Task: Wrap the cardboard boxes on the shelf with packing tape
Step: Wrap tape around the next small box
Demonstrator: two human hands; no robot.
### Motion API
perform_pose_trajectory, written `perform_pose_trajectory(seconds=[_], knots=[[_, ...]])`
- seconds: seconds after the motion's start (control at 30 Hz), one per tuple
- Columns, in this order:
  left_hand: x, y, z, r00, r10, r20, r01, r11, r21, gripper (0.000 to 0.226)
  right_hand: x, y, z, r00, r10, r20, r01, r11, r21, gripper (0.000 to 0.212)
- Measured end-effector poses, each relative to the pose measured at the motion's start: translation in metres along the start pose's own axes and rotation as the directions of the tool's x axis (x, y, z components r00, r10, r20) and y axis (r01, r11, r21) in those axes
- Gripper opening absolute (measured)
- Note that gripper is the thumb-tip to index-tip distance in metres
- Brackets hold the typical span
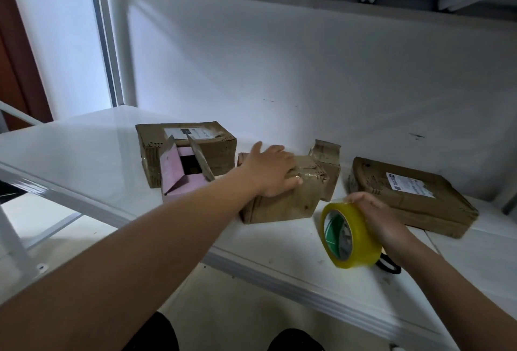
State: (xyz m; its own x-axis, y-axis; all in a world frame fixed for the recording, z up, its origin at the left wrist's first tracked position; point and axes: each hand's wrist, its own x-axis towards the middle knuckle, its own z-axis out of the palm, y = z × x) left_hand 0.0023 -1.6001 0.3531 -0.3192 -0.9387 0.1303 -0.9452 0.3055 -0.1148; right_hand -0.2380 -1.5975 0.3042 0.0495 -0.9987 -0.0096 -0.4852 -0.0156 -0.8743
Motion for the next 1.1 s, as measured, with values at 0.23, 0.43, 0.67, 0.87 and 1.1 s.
perform_pose_trajectory(seconds=[0.23,0.43,0.67,0.87,1.1], knots=[[0.036,0.016,0.016,0.973,-0.223,0.055,0.226,0.972,-0.063,0.083,0.000,-0.004,0.001,1.000,-0.002,0.021,0.002,1.000,-0.003,0.021],[0.042,0.014,0.016,0.938,-0.341,0.053,0.344,0.937,-0.057,0.078,-0.003,-0.002,0.002,1.000,-0.023,0.016,0.023,0.999,0.041,0.022],[0.025,-0.018,-0.023,0.821,-0.354,0.449,0.571,0.527,-0.629,0.078,-0.002,0.000,0.002,0.999,0.003,0.040,-0.006,0.998,0.063,0.017],[0.002,-0.008,0.006,0.792,-0.354,0.498,0.555,0.756,-0.346,0.058,-0.003,-0.001,0.003,1.000,-0.007,0.009,0.007,1.000,0.024,0.019],[0.018,0.027,0.028,0.982,0.025,0.189,0.022,0.969,-0.245,0.070,-0.002,-0.001,0.004,1.000,0.001,0.015,-0.002,0.999,0.048,0.019]])
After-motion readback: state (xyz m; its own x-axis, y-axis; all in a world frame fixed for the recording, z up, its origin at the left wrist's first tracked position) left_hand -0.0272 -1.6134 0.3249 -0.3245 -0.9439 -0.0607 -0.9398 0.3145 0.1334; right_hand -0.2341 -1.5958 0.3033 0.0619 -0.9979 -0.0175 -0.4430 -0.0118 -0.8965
